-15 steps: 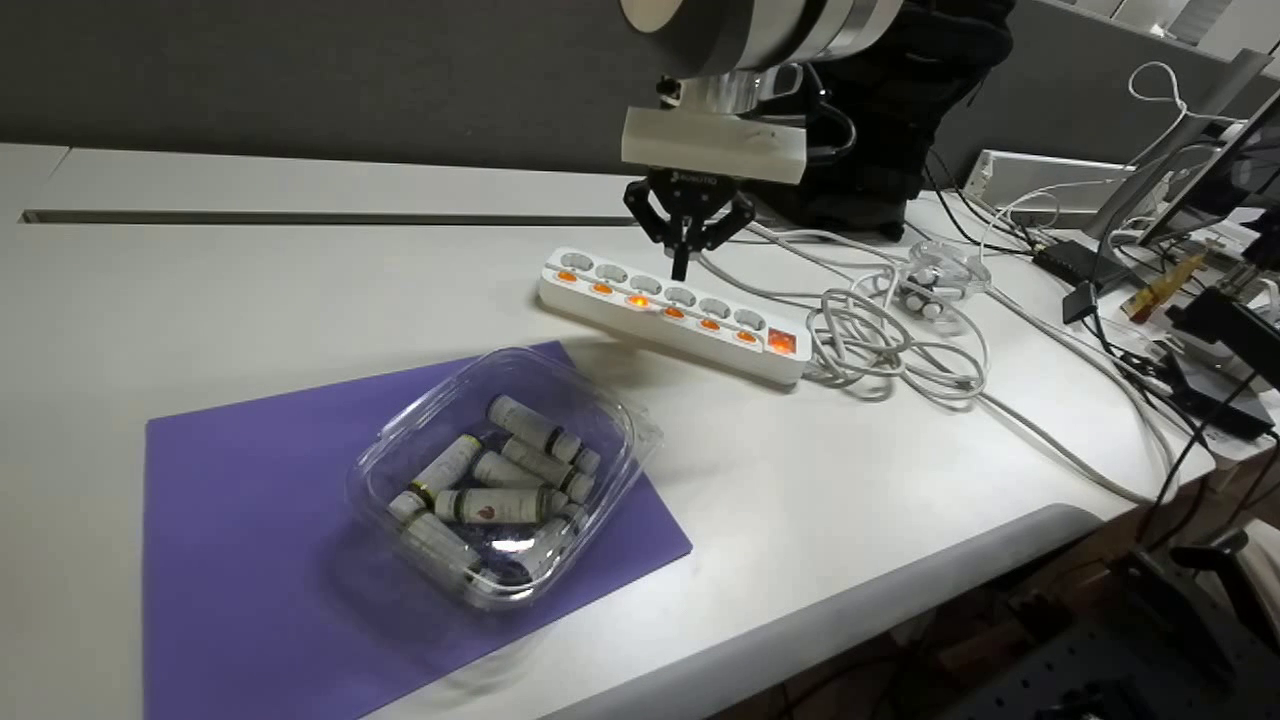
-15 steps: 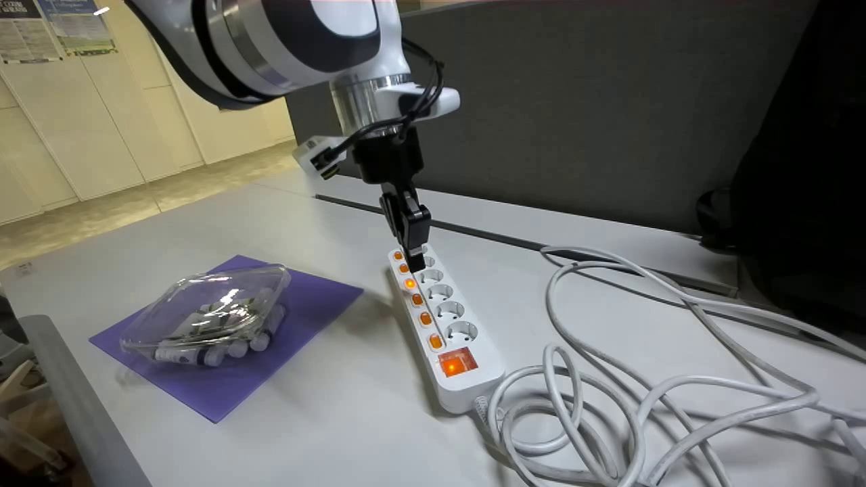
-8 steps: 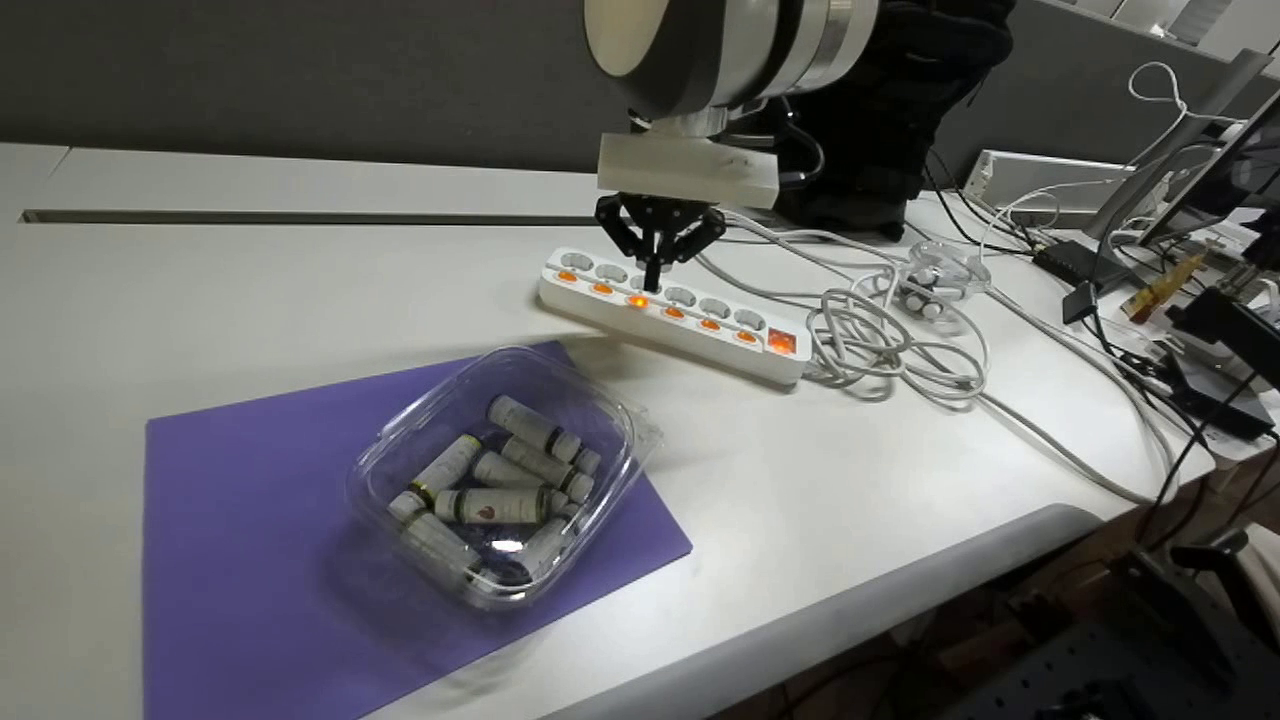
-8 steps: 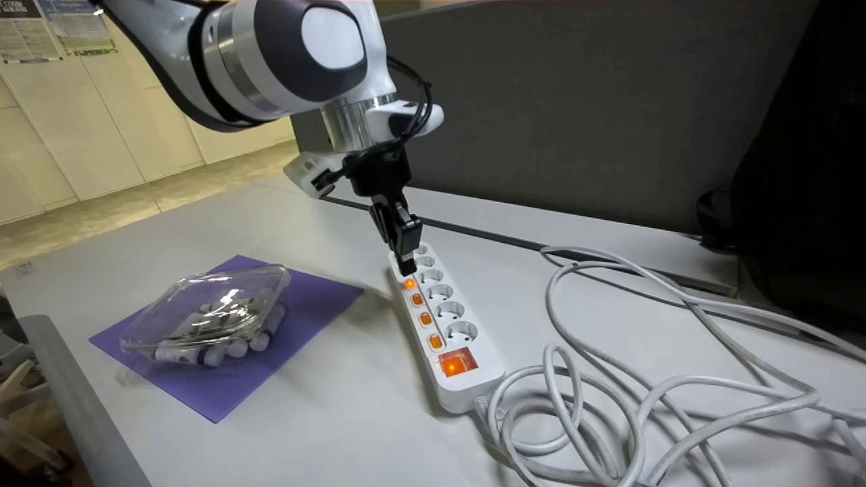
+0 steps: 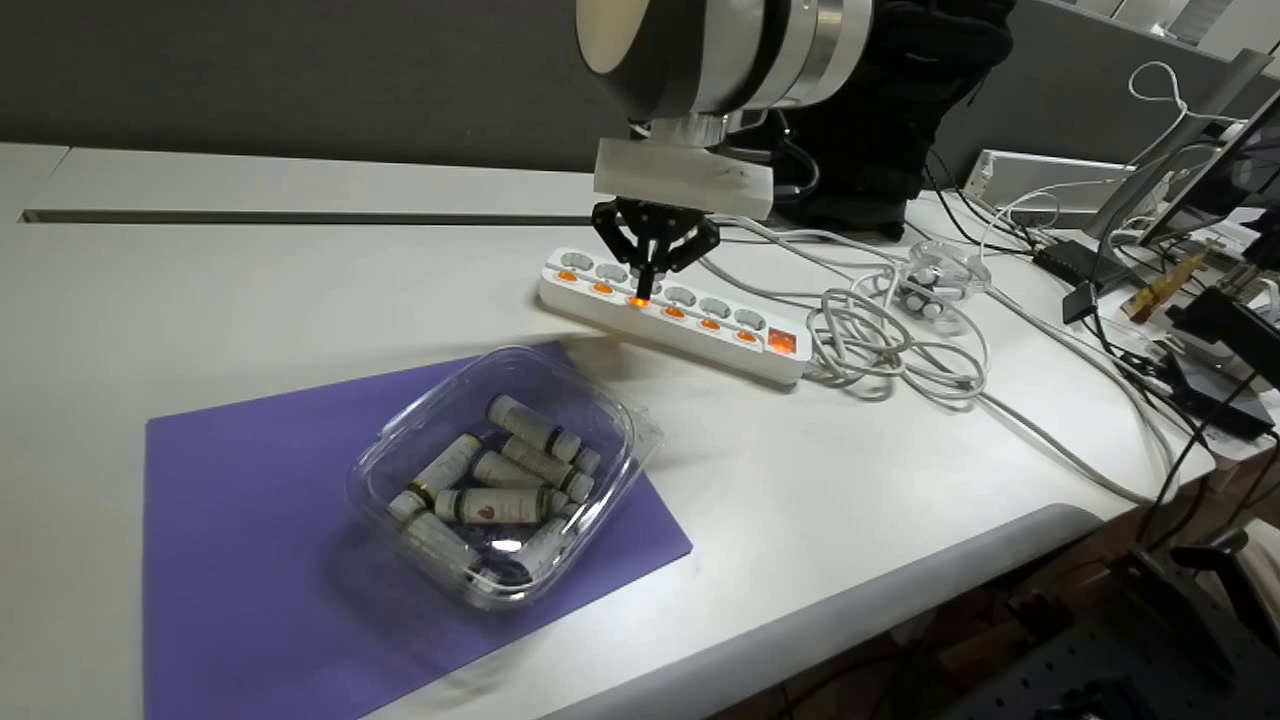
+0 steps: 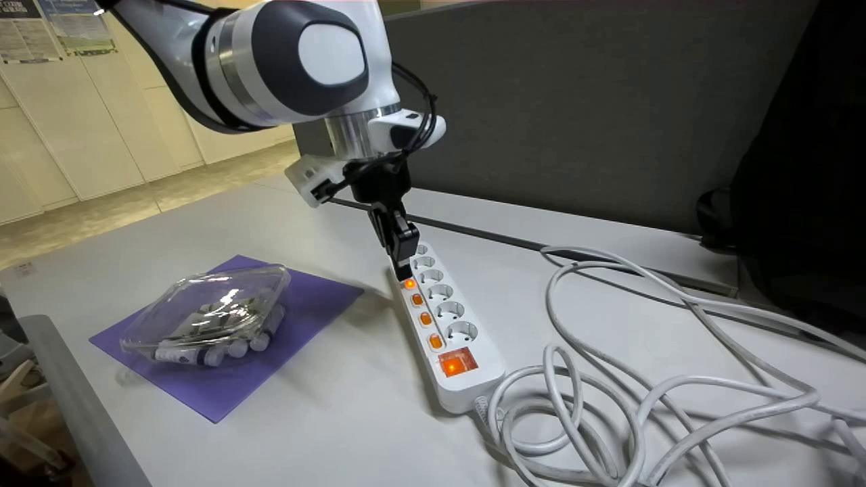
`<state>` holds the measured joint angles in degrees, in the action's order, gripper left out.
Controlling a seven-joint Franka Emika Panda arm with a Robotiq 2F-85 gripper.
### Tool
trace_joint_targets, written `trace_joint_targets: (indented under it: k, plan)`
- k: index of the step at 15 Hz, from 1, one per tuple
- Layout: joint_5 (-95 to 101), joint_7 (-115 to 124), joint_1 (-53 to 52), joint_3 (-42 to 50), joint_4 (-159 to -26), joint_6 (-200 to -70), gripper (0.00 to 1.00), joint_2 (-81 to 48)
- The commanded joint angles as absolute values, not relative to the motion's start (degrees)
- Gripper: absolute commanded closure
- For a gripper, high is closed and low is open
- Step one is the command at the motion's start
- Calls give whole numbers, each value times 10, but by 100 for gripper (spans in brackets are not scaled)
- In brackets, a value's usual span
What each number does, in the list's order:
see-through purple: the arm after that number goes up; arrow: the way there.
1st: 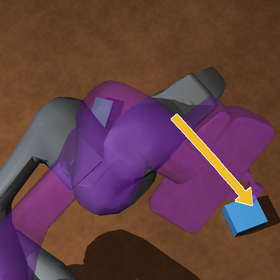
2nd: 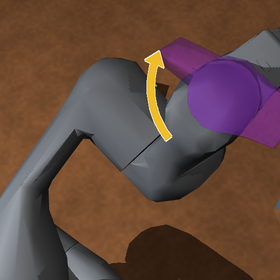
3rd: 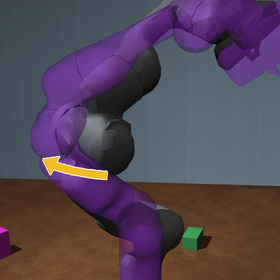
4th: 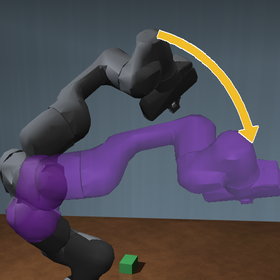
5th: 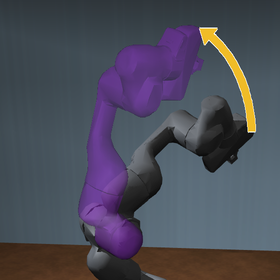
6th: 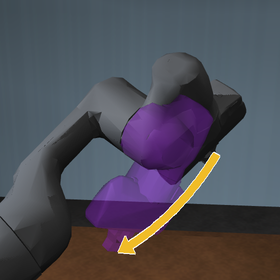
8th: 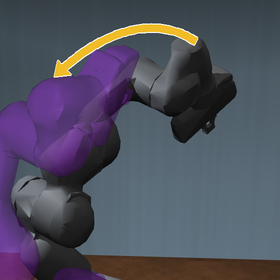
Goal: Turn off the third switch from the left
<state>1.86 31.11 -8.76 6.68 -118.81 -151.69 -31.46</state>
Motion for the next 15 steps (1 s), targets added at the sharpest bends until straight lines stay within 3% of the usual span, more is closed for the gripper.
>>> trace_joint_targets:
  k: [1, 15]
  plan:
    - [1, 306, -87, 72, -1181, -1517, 100, -320]
    - [-9, 298, -84, 78, -1158, -1498, 100, -345]
